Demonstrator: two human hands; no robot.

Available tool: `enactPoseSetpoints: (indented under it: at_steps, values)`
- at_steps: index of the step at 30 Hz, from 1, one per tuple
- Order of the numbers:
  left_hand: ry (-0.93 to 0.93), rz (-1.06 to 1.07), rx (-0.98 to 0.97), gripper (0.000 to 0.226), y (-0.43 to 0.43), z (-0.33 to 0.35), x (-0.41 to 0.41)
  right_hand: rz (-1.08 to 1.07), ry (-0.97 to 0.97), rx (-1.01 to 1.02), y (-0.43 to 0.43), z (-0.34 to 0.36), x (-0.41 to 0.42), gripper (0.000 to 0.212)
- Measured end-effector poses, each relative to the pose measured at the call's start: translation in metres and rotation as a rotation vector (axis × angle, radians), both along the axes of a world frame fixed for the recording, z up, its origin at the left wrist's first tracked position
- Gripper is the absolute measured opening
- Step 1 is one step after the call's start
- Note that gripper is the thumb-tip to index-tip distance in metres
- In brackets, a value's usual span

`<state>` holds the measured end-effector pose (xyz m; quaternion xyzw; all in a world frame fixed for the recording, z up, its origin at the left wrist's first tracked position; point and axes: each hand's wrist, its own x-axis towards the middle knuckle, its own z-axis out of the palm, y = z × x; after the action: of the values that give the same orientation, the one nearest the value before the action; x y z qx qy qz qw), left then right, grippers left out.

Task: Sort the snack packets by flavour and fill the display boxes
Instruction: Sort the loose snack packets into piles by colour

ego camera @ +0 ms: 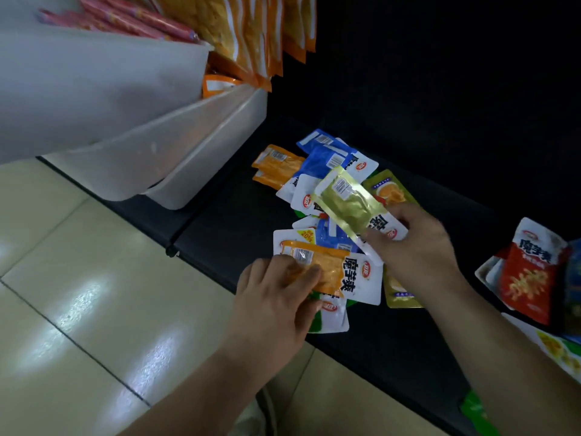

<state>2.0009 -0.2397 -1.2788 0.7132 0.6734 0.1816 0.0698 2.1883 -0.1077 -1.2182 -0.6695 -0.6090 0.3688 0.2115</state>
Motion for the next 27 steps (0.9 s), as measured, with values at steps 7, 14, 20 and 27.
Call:
enactPoseSetpoints:
  at_steps: [7, 14, 20, 27]
  values:
    - [-0.1, -0.018, -0.08, 0.04, 0.026, 0.013, 0.003, -0.013, 0.294, 0.03, -0.031, 0.056, 0.042, 0.011]
    - [0.16, 0.088, -0.148, 0.08, 0.037, 0.029, 0.011, -0.201, 0.558, -0.114, -0.058, 0.058, 0.058, 0.009]
    - [-0.361, -0.082, -0.115, 0.05, 0.006, 0.062, 0.058, -0.28, 0.518, -0.196, -0.066, 0.045, 0.073, 0.007]
    - [-0.702, -0.114, -0.401, 0.028, 0.001, 0.071, 0.119, -0.199, 0.611, -0.363, -0.077, 0.04, 0.088, 0.034]
